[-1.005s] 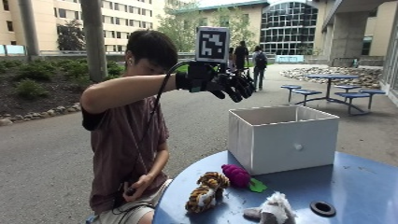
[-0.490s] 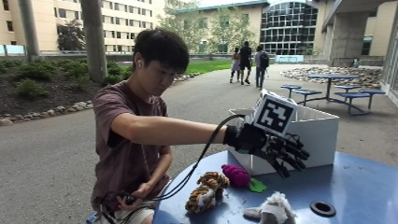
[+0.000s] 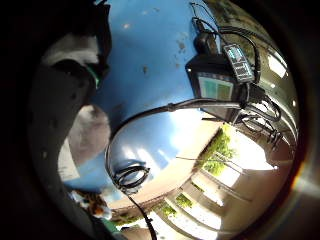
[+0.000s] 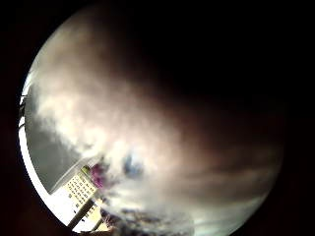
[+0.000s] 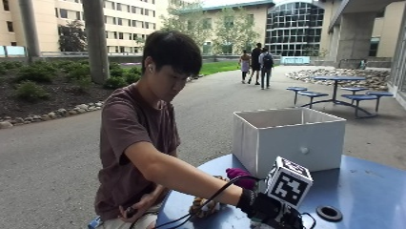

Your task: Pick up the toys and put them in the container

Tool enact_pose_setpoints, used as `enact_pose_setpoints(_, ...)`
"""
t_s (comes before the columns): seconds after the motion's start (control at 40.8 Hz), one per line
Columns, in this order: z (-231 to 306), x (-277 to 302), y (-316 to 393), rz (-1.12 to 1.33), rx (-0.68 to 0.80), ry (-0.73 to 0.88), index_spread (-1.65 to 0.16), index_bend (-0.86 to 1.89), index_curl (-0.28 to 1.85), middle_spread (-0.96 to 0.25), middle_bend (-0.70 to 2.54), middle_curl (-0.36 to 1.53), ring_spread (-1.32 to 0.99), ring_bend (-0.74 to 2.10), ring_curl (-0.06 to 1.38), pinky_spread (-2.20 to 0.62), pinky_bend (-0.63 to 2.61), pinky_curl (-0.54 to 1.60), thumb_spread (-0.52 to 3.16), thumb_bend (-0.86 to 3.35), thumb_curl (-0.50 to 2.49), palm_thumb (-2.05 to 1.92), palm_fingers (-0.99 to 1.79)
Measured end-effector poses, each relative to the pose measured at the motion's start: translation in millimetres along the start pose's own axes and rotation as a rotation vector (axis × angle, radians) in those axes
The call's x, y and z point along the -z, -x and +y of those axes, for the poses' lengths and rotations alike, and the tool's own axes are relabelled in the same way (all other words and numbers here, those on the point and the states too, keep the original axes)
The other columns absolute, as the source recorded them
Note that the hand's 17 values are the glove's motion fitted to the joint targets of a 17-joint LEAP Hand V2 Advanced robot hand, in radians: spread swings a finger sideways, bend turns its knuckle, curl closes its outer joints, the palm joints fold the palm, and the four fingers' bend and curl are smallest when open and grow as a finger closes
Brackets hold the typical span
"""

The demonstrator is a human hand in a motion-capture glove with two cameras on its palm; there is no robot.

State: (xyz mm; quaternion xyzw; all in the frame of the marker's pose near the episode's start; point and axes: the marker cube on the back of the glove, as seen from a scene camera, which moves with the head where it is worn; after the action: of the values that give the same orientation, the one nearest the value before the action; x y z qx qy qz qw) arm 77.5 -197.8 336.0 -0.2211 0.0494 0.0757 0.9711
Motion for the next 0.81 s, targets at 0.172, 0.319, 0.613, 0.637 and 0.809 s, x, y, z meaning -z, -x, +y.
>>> enact_pose_setpoints(0.172, 0, -4, -2, -0.093, 0.018, -0.157, -0.08, 0.92, 0.39, -0.17, 0.73, 0.42, -0.31, 0.98, 0.38, -0.47, 0.67, 0.27, 1.46, 0.52, 0.51, 0.84, 1.48)
enact_pose_setpoints(0.319, 8, 5, 1, -0.082, -0.002, -0.170, -0.06, 0.99, 0.44, -0.15, 0.94, 0.49, -0.28, 1.10, 0.44, -0.48, 0.67, 0.29, 1.63, 0.68, 0.56, 0.95, 1.49)
enact_pose_setpoints(0.613, 81, 98, 10, -0.148, 0.046, -0.225, -0.13, 1.03, 0.52, -0.17, 1.04, 0.56, -0.27, 1.18, 0.48, -0.42, 1.02, 0.44, 1.19, 0.35, 0.65, 0.60, 1.14)
enact_pose_setpoints(0.637, 88, 106, 13, -0.151, 0.050, -0.230, -0.14, 1.04, 0.53, -0.18, 1.04, 0.56, -0.28, 1.19, 0.49, -0.42, 1.05, 0.45, 1.16, 0.33, 0.66, 0.59, 1.13)
enact_pose_setpoints(0.809, 162, 178, 40, 0.001, 0.047, -0.308, -0.18, 1.04, 0.58, -0.21, 1.05, 0.59, -0.29, 1.21, 0.50, -0.39, 1.14, 0.51, 0.97, 0.25, 0.72, 0.55, 1.06)
